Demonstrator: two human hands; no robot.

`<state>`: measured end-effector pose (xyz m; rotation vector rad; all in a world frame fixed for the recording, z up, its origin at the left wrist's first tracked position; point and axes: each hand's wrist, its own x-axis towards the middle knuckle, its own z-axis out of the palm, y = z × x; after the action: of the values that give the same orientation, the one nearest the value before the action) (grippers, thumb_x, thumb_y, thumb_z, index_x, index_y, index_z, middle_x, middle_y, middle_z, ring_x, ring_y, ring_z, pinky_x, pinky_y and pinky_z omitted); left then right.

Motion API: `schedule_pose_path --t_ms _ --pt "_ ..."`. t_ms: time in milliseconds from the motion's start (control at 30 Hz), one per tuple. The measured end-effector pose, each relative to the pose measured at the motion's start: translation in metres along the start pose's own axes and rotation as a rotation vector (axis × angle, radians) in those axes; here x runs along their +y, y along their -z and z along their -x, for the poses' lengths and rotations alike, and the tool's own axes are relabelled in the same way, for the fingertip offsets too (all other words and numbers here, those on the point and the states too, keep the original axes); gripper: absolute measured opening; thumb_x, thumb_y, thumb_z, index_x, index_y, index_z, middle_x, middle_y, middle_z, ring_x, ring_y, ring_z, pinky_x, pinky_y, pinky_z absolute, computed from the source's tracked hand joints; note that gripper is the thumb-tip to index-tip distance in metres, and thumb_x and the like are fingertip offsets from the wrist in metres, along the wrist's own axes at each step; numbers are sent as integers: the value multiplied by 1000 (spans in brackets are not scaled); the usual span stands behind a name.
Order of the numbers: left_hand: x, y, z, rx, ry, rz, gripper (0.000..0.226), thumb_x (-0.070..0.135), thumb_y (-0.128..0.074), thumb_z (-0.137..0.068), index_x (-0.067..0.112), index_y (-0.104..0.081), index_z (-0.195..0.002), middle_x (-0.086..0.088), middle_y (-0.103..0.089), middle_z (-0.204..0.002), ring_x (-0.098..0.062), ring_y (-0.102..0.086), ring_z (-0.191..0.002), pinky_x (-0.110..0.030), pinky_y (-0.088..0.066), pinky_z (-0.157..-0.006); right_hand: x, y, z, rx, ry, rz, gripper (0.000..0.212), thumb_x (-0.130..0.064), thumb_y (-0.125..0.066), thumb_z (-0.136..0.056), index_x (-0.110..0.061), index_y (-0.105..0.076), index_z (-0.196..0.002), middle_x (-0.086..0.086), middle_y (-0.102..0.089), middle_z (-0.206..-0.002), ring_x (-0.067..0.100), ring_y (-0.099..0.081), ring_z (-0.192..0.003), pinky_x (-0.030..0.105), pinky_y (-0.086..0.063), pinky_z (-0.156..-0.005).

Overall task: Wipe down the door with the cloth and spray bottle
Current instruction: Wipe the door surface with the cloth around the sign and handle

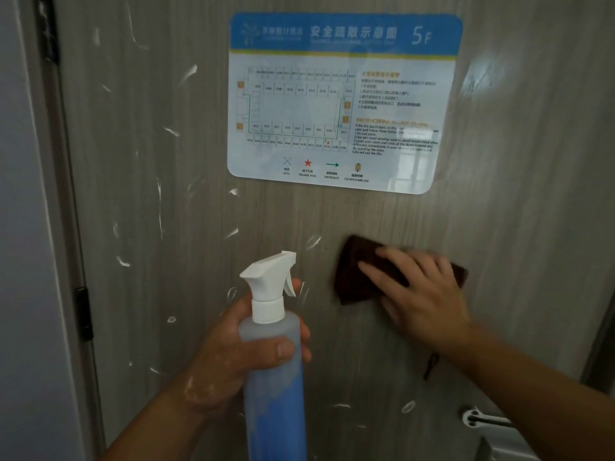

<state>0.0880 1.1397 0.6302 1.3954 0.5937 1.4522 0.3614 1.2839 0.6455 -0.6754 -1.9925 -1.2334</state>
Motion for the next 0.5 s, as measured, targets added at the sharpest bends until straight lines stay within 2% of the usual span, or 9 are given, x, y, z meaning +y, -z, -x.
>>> schedule_pose_path --t_ms 133,200,267,333,433,500 --pt "-3 4 1 25 -13 -3 87 32 -96 -41 -2 -57 -111 -25 -68 -86 -36 -67 -69 -36 -54 -58 -2 5 -61 71 -116 9 51 -30 -59 -92 -23 -59 -143 12 -55 -140 33 -51 -112 45 -37 -86" --pt "-7 5 2 39 -17 7 89 32 -95 -41 0 -56 -114 -26 -68 -87 -37 -66 -70 -38 -54 -59 -12 2 -79 105 -213 -22 51 -29 -61 -91 -23 -59 -142 12 -55 -140 32 -50 -112 45 -37 -87" --pt "-12 5 3 41 -12 18 94 31 -96 -40 -8 -52 -114 -26 -68 -85 -37 -66 -69 -38 -54 -58 -29 -5 -82 106 -247 -46 52 -29 -61 -89 -23 -60 -140 12 -56 -139 32 -50 -111 44 -37 -87" --pt "-18 6 3 42 6 35 96 30 -96 -40 -16 -49 -110 -26 -67 -84 -36 -66 -67 -37 -53 -56 -51 -20 -63 51 -118 -61 52 -32 -60 -88 -25 -61 -140 10 -56 -138 32 -51 -111 43 -36 -87" --pt "-19 7 9 10 13 44 92 27 -94 -45 -13 -50 -115 -30 -64 -84 -38 -64 -68 -36 -53 -57 -79 -36 -8 -93 187 -77 53 -38 -67 -86 -27 -61 -138 6 -56 -138 31 -56 -109 42 -35 -88" --pt "-19 11 13 3 38 13 94 28 -95 -45 -13 -48 -116 -30 -65 -85 -38 -65 -70 -36 -53 -58 -77 -35 6 -172 268 -64 56 -39 -70 -85 -28 -59 -139 4 -55 -140 31 -57 -110 43 -35 -89"
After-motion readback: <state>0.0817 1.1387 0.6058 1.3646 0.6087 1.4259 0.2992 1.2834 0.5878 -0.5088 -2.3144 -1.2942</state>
